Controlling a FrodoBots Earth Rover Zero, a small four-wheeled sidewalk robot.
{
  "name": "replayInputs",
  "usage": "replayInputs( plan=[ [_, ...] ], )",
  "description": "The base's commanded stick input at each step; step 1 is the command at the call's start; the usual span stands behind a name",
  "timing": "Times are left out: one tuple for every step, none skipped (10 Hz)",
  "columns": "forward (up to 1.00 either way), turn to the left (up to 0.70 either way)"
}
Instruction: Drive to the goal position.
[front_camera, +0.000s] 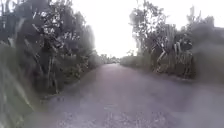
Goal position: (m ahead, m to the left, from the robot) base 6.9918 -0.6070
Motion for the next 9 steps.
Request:
replayInputs(
  plan=[
    [0.85,-0.34],
    [0.85,-0.34],
    [0.85,-0.23],
    [0.85,-0.11],
    [0.85,0.0],
    [0.85,0.0],
    [0.85,0.0],
    [0.85,0.0],
    [0.85,0.0]
  ],
)
